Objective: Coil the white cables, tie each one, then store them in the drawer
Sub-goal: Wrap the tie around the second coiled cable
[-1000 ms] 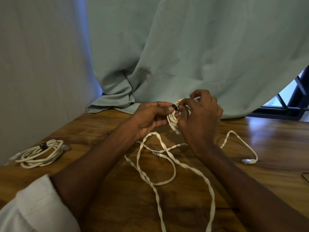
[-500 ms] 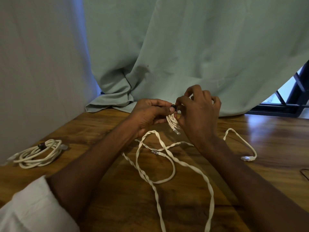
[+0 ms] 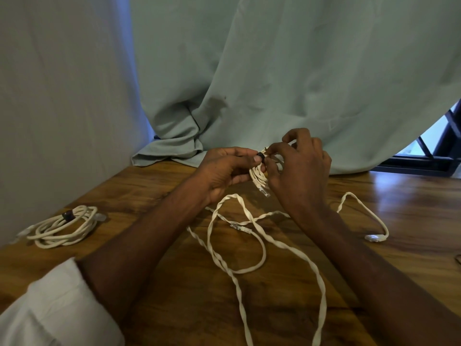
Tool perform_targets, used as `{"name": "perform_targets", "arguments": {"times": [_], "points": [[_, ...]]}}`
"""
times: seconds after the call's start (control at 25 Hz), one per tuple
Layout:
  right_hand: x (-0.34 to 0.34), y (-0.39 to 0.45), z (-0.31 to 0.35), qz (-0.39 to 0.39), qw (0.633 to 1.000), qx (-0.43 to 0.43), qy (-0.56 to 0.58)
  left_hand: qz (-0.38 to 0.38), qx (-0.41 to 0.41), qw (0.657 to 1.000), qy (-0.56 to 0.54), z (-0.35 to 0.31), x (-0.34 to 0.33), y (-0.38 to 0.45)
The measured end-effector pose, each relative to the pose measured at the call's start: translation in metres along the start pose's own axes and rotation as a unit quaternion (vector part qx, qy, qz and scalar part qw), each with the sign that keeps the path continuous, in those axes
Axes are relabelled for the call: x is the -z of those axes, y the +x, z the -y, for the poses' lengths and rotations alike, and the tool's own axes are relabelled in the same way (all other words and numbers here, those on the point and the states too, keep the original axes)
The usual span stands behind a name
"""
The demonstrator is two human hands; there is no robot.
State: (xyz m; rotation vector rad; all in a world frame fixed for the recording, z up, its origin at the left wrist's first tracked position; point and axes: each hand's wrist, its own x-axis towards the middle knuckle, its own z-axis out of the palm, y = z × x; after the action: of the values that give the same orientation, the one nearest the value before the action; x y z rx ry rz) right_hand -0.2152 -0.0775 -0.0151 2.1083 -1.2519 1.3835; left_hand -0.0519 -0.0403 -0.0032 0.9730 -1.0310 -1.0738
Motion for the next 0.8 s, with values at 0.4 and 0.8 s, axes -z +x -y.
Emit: {"name": "perform_targets", "arguments": {"times": [0.4, 0.8], "points": [[0.0034, 0.0037, -0.0061, 0.071, 0.993, 0.075, 0.06, -0.017, -0.029, 0.996, 0.083, -0.0028, -0.0065, -0.0049], [0.0028, 0.0029, -0.0082, 0.072, 0.995, 0.055, 0.046, -0.031, -0.02, 0.996, 0.077, -0.0027, -0.0055, -0.0057]]}}
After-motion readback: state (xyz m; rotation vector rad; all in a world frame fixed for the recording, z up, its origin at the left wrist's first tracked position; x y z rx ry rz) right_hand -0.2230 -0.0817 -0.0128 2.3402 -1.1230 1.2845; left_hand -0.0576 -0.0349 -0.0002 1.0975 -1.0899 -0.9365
